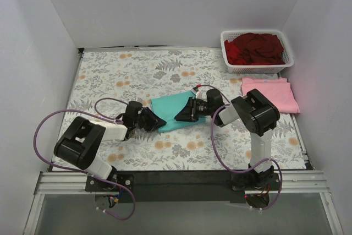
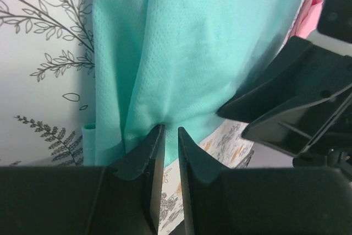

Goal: Fold and stack the t-shirts
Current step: Fold the tshirt

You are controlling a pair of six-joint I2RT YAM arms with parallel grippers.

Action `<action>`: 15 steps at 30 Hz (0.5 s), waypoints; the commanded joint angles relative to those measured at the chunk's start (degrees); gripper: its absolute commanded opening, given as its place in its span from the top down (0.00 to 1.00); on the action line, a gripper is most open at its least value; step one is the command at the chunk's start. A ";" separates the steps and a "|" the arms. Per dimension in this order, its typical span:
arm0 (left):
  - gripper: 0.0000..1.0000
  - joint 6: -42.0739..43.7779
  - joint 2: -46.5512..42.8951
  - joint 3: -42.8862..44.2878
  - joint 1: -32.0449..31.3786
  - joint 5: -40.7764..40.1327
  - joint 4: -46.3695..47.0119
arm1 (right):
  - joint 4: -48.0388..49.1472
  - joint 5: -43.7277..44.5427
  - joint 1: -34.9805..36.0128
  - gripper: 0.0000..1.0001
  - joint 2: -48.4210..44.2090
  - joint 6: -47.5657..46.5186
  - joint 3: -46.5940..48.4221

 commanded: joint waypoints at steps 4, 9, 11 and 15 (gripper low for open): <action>0.85 5.42 -2.22 8.63 1.67 -0.63 -7.34 | -3.21 -0.28 -5.95 0.62 -5.75 0.02 8.05; 0.85 7.37 4.20 15.75 5.36 0.08 -7.00 | -5.06 1.82 -9.73 0.62 -1.89 -0.07 14.03; 0.85 7.72 8.05 17.25 6.77 0.52 -6.81 | -5.32 3.31 -10.79 0.62 -0.39 -0.24 14.65; 0.85 9.39 14.31 20.50 7.65 0.79 -7.78 | -5.94 6.57 -11.93 0.62 4.25 -0.42 15.09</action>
